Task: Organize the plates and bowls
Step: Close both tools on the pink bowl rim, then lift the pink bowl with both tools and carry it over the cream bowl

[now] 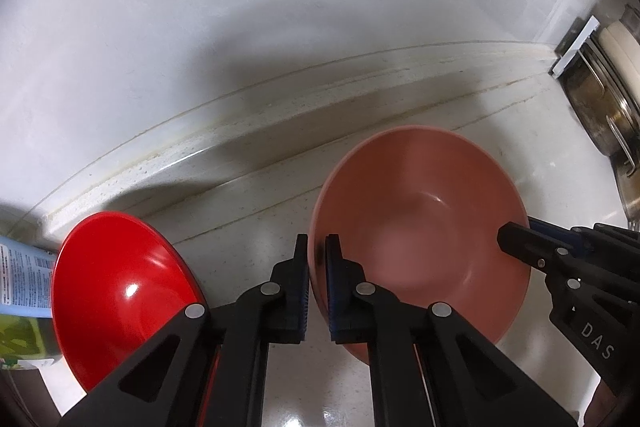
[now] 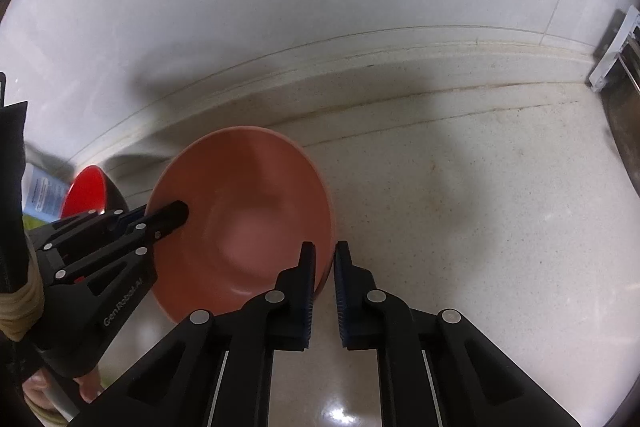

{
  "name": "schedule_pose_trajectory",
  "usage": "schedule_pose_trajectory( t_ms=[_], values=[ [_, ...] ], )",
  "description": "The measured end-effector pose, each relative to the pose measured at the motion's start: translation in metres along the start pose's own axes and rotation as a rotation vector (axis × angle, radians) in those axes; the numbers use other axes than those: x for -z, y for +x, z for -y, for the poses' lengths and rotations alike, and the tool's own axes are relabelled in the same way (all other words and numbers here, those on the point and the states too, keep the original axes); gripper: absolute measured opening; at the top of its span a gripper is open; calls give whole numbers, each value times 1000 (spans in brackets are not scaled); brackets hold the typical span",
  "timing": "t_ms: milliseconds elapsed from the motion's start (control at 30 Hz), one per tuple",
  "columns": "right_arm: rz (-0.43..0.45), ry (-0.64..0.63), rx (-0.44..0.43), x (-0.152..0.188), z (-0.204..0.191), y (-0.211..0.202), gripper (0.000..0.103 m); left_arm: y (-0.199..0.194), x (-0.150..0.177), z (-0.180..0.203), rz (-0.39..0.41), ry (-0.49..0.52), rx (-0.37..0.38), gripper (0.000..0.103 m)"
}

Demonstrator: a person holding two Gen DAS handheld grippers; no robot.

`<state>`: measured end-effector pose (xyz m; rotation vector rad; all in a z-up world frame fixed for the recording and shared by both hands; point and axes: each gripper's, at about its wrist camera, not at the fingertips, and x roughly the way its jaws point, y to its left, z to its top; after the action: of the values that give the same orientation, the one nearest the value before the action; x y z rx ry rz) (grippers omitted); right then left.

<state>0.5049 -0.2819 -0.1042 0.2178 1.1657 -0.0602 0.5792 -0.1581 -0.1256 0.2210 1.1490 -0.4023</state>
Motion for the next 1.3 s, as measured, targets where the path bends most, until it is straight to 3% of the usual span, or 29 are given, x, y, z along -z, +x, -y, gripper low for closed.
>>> schedule_pose_trajectory(
  t_ms=[467,833,1300],
  values=[
    [34,7,-23,3,3,-17,10,-38,7,2,50,-11,5,9],
    [88,-2,-42,33,7,-69,10,-94,43,9,99,-21,41,9],
    [147,-7,-35,89,12,-129,10,-157,103,51,139,-12,81,10]
  ],
)
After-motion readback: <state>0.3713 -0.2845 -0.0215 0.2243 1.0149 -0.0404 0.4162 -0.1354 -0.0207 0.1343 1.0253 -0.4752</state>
